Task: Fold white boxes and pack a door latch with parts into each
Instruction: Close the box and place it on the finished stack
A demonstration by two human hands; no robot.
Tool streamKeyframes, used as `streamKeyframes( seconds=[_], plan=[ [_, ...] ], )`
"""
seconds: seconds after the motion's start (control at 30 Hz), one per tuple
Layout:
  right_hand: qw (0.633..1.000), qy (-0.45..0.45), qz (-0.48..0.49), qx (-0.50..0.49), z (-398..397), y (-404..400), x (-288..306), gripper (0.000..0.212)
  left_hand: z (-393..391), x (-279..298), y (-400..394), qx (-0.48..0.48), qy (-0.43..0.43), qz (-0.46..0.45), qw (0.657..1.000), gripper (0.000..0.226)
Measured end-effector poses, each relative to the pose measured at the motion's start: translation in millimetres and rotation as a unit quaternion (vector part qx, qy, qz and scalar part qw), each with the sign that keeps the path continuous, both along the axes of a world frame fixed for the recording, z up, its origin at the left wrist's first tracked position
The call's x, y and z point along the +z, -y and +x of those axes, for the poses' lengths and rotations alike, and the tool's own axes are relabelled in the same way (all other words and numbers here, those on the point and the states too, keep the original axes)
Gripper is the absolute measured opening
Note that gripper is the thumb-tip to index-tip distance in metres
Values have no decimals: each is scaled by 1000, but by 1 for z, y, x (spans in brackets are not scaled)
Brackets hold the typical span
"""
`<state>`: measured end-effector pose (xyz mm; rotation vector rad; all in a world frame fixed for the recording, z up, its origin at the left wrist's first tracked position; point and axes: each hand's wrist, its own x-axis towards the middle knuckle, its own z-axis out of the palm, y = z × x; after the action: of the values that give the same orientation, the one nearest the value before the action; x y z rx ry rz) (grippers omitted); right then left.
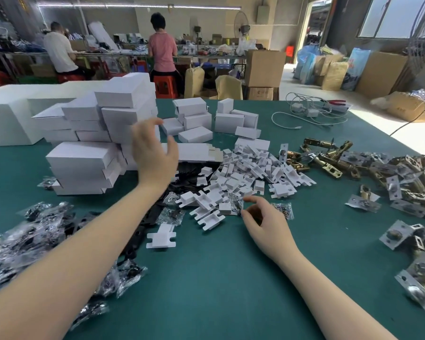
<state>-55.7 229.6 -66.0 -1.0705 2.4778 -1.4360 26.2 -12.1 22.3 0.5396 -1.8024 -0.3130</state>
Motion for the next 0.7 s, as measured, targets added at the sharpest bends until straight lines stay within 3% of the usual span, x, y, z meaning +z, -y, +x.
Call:
streamKeyframes(
  seconds=[0.1, 0.23, 0.33, 0.43, 0.47, 0.57, 0.7],
  plan=[
    [1000, -7, 5, 0, -1, -1, 1, 20, -35, -4, 10, -57, 181, -63, 980, 37],
    [1000, -24, 20, -4, -3, 2, 0, 17, -61, -21, 40, -39, 412, -81, 907, 59],
    [999, -35, 28, -6, -3, 4, 0, 14, -72, -37, 58, -14, 517, -32, 855, 77],
    [998, -47, 33, -3, -4, 6, 0, 11, -76, -48, 67, -18, 638, 30, 769, 66],
    [998, -50, 36, -2, -4, 7, 0, 10, -77, -51, 68, -24, 643, 43, 764, 62],
    [998, -55, 44, 3, -5, 8, 0, 10, -74, -49, 68, -18, 612, 38, 790, 54],
    [998, -49, 47, -2, -5, 8, 0, 10, -69, -38, 66, 21, 581, -43, 812, 23]
  ],
)
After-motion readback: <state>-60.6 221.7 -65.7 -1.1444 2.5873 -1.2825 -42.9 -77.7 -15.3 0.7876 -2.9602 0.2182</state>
